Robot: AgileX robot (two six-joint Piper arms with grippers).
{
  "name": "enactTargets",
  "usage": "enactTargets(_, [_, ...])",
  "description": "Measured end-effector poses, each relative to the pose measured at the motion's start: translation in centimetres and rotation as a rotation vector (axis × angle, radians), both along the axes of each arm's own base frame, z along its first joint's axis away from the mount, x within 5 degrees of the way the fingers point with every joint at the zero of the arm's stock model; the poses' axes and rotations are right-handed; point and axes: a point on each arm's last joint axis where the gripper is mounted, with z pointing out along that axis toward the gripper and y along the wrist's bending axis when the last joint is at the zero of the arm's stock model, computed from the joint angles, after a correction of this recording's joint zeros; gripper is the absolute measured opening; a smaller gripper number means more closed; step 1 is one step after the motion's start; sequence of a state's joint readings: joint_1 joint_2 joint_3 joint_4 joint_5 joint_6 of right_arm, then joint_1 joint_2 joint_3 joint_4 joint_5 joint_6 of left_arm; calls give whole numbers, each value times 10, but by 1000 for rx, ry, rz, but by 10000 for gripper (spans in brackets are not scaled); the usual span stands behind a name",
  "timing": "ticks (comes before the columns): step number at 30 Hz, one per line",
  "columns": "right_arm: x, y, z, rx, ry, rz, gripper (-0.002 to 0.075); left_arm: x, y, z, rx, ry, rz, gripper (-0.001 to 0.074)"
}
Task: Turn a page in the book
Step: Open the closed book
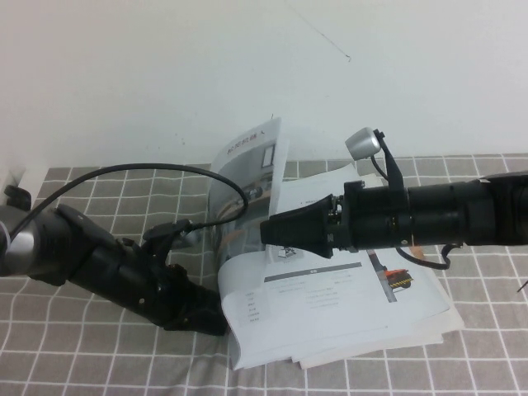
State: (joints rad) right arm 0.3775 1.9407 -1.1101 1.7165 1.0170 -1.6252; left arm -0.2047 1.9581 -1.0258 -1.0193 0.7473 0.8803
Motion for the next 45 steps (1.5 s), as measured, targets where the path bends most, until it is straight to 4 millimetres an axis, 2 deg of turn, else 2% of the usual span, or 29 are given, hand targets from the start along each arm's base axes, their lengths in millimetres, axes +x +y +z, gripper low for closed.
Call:
enactTargets(6, [5, 11, 12, 21, -59, 26, 316, 0, 0, 0, -2, 1, 1, -4])
enactTargets(17, [13, 18, -33, -23, 24, 44, 316, 0, 0, 0, -5, 2, 4, -4])
enactTargets(26, [15, 19, -33, -14, 23, 50, 316, 0, 0, 0, -5, 2, 4, -4])
enactTargets(30, [18, 20, -30, -14, 9, 46, 316, -1, 0, 10, 2, -31, -3, -4])
enactTargets(33, [19, 21, -27, -13, -3, 47, 316, -3, -1, 32, 2, -105, -15, -4])
enactTargets(36, [20, 26, -25, -21, -13, 47, 316, -6, 1, 68, -6, -196, -30, -4])
enactTargets(40, [17, 35, -17, -76, -46, 70, 316, -12, 1, 138, -51, -355, -29, -4])
enactTargets(45, [10, 59, -8, -191, -83, 102, 316, -32, 3, 228, -121, -592, -32, -4])
